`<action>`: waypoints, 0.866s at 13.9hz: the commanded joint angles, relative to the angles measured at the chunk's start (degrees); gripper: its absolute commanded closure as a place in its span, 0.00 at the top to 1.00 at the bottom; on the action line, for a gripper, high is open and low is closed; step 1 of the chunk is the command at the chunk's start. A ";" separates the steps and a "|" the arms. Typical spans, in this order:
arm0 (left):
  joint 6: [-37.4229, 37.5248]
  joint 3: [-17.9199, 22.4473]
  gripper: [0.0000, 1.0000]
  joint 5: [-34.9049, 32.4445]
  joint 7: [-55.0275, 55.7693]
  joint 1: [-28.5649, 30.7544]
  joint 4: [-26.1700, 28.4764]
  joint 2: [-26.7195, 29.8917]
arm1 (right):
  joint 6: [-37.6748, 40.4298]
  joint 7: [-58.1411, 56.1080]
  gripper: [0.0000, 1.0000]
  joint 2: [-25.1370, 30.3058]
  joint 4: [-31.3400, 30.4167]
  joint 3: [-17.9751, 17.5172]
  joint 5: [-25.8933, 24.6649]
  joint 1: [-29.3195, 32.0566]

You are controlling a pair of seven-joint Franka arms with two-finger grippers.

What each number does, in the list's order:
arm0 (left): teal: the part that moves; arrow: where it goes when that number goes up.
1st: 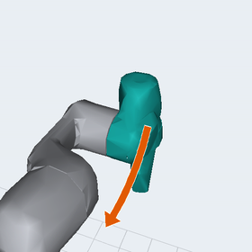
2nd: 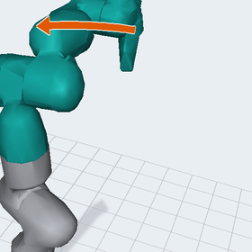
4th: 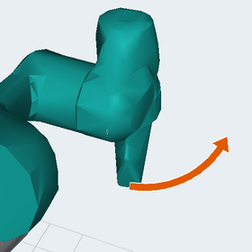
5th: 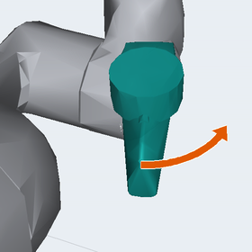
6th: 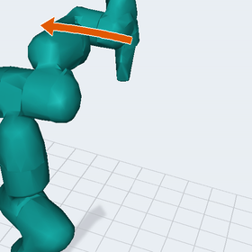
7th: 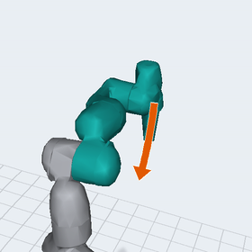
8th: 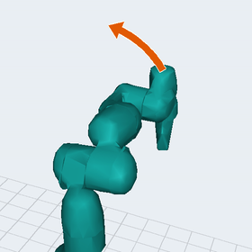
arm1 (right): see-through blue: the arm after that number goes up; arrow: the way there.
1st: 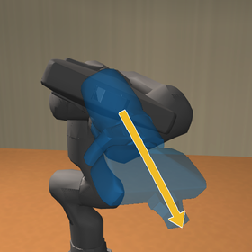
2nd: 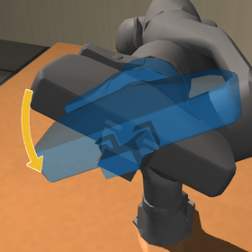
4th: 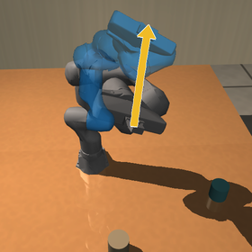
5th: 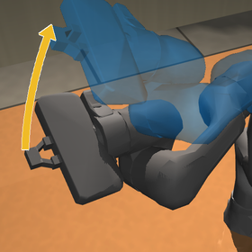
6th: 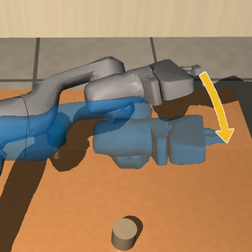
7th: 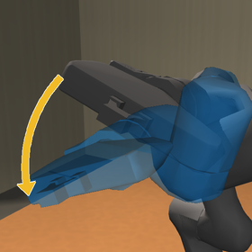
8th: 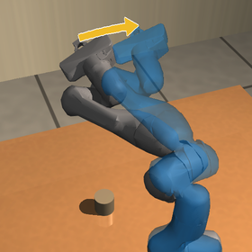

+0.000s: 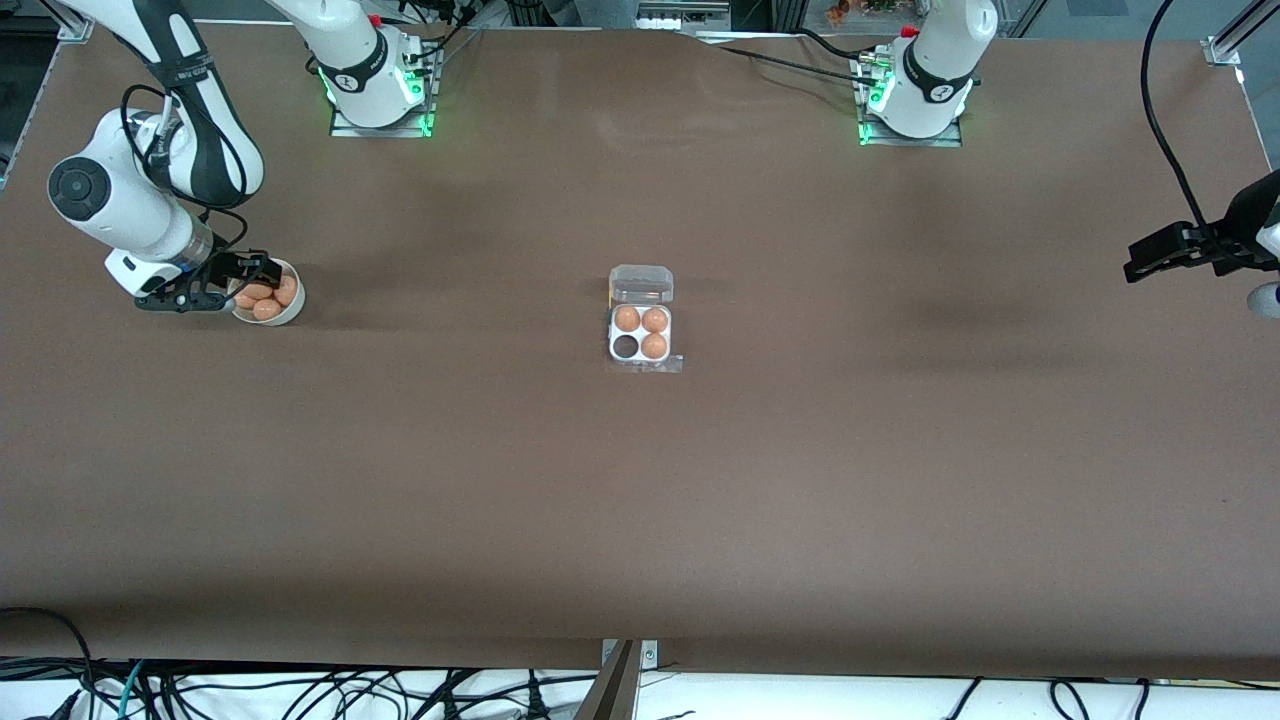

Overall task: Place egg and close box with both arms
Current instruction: 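Grasp a brown egg with the right gripper and lift it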

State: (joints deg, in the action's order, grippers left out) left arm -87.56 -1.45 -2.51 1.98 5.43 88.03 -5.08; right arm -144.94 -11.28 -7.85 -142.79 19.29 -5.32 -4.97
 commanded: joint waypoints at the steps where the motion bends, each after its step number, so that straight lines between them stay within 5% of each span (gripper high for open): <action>1: 0.63 -0.13 1.00 -1.71 -0.22 -0.33 -2.07 -0.90 | -0.60 -0.24 0.72 0.65 -0.56 -0.65 0.49 -0.30; 12: 0.63 -0.13 1.00 -1.71 -0.14 -0.33 -2.07 -0.90 | -0.34 -0.15 0.53 0.56 0.06 -0.83 2.07 -0.57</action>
State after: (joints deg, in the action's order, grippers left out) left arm -87.56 -1.45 -2.51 1.98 5.43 88.02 -5.08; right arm -144.97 -11.24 -7.84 -142.57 18.71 -4.38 -5.44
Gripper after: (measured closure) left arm 0.000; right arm 0.432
